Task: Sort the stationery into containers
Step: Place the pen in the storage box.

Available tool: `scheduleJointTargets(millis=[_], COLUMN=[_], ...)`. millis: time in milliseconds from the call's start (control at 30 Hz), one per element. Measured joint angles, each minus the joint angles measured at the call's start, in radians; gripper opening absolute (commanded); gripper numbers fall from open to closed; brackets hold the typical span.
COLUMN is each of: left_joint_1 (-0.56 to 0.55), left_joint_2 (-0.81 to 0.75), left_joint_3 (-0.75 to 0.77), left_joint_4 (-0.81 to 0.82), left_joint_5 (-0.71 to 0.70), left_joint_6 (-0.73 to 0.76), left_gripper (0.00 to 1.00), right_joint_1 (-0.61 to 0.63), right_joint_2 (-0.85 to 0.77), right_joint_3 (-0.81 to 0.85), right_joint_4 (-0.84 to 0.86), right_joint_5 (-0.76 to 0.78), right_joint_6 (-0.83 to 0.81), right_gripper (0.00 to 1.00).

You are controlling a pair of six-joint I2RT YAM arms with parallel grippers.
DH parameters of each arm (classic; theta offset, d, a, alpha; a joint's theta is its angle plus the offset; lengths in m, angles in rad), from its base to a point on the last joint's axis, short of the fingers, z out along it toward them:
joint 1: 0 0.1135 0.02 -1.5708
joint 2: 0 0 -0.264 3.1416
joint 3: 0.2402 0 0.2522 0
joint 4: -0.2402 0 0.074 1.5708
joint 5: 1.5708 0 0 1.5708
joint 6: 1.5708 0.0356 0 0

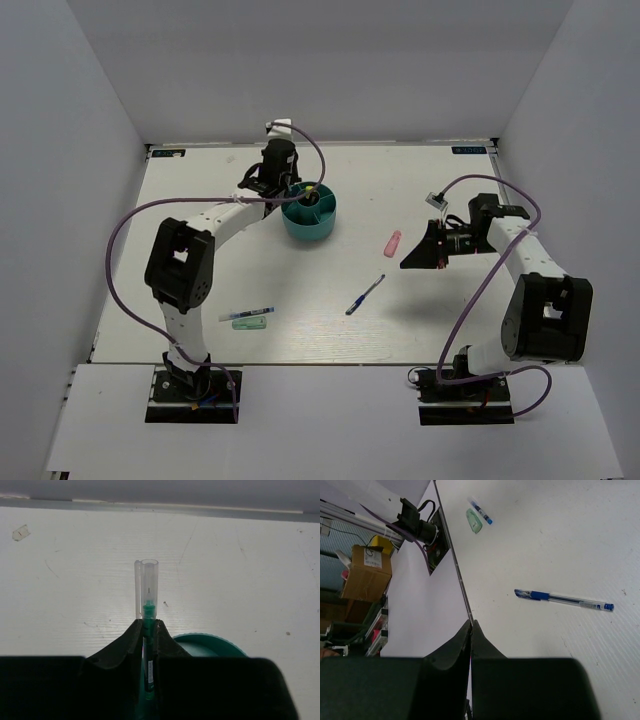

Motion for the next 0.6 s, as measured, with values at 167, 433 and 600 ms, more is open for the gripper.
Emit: scheduleJointTargets(millis=[167, 433, 600], left_joint_1=[-0.017, -0.031, -0.032], left_joint_2=[0.0, 0.0, 0.0], left_joint_3=[-0.034, -0.048, -0.059], left_joint_4=[0.014, 0.021, 0.003], left_joint_5=[-0.002, -0.028, -0.045], left_joint_6=[-0.003, -0.005, -0.013], left_gripper=[0.01, 0.39, 0.52], right_joint_1=[-0.001, -0.004, -0.006], right_joint_2=[0.0, 0.004, 0.011], right_joint_3=[0.008, 0.018, 0.027], right_joint_4=[-0.021, -0.049, -0.068], right_joint_5=[-0.003, -0.007, -0.008], right_joint_6=[-0.017, -0.038, -0.049], right_gripper=[0.0, 0.03, 0.03])
